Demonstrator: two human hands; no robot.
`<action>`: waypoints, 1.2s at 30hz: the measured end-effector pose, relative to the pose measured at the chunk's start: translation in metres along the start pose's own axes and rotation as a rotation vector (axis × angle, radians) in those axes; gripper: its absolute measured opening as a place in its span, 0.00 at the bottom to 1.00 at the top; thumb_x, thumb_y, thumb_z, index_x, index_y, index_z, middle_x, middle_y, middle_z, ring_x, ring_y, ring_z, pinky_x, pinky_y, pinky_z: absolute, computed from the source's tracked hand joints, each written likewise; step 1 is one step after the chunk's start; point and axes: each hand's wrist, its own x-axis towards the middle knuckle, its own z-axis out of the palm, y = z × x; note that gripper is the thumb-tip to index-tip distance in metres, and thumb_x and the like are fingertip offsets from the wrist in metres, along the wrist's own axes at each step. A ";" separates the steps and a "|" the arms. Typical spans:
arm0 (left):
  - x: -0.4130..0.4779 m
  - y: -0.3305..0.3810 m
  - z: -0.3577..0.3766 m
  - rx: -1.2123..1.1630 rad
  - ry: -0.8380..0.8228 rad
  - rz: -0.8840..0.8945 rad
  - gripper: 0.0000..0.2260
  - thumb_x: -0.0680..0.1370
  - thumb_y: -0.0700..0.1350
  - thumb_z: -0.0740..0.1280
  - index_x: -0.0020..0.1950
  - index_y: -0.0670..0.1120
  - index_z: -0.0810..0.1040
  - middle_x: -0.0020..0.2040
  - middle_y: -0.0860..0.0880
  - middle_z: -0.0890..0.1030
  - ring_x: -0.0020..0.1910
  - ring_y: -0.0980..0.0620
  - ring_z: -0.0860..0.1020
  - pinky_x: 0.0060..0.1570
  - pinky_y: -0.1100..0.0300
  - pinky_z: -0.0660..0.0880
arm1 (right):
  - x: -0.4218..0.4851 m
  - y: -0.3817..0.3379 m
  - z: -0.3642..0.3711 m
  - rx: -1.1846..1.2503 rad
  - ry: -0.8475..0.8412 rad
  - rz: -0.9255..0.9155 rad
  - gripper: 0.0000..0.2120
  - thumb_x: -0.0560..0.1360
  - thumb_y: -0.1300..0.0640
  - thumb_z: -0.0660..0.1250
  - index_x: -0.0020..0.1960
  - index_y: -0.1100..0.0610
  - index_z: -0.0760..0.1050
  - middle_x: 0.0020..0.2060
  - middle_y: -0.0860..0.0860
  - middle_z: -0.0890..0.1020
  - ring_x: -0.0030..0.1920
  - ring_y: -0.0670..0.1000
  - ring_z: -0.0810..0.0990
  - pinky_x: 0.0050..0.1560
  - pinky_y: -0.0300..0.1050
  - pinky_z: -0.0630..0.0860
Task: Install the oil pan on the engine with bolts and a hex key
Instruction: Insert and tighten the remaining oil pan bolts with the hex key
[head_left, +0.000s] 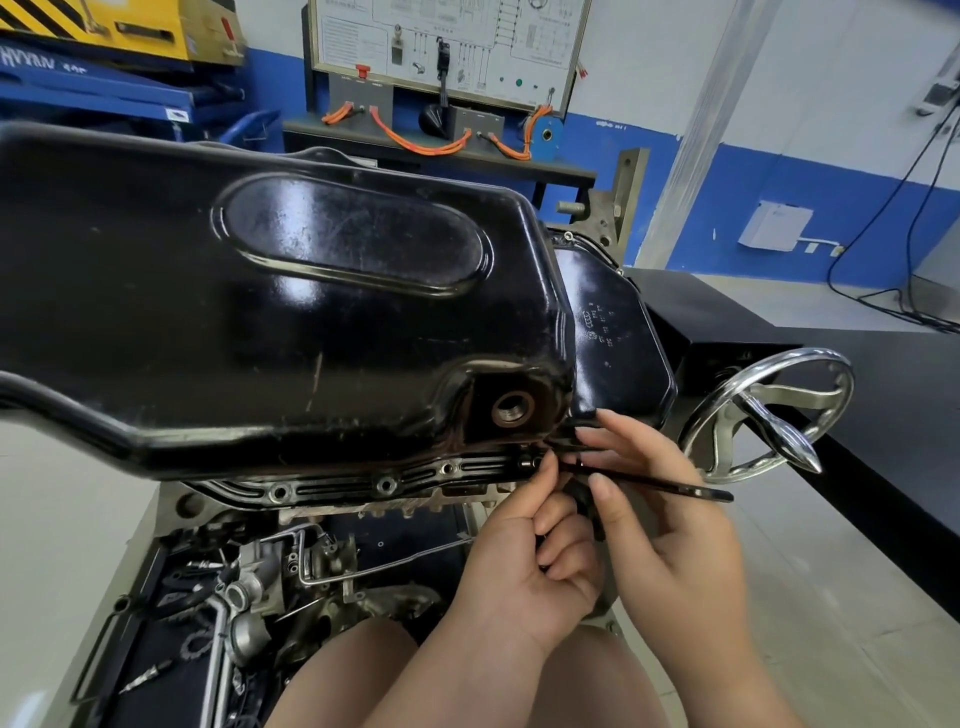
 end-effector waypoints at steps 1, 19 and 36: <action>0.000 0.000 0.001 0.001 0.003 0.000 0.07 0.69 0.45 0.70 0.33 0.44 0.77 0.20 0.54 0.62 0.14 0.59 0.58 0.12 0.68 0.53 | 0.000 -0.001 -0.001 -0.007 -0.003 -0.006 0.19 0.72 0.63 0.63 0.58 0.46 0.75 0.51 0.39 0.82 0.54 0.43 0.81 0.54 0.33 0.74; -0.007 0.001 0.005 -0.006 -0.034 -0.024 0.11 0.70 0.45 0.68 0.29 0.42 0.76 0.20 0.54 0.64 0.14 0.59 0.59 0.12 0.69 0.53 | 0.003 0.001 0.005 0.004 0.036 -0.012 0.12 0.73 0.62 0.65 0.49 0.46 0.79 0.46 0.43 0.83 0.49 0.48 0.82 0.51 0.40 0.77; -0.007 0.002 0.007 -0.059 -0.038 -0.044 0.10 0.73 0.44 0.65 0.32 0.43 0.75 0.19 0.54 0.63 0.12 0.59 0.58 0.11 0.69 0.53 | 0.004 -0.003 0.007 0.187 0.050 0.025 0.17 0.74 0.70 0.65 0.47 0.48 0.82 0.42 0.44 0.85 0.41 0.42 0.83 0.42 0.30 0.76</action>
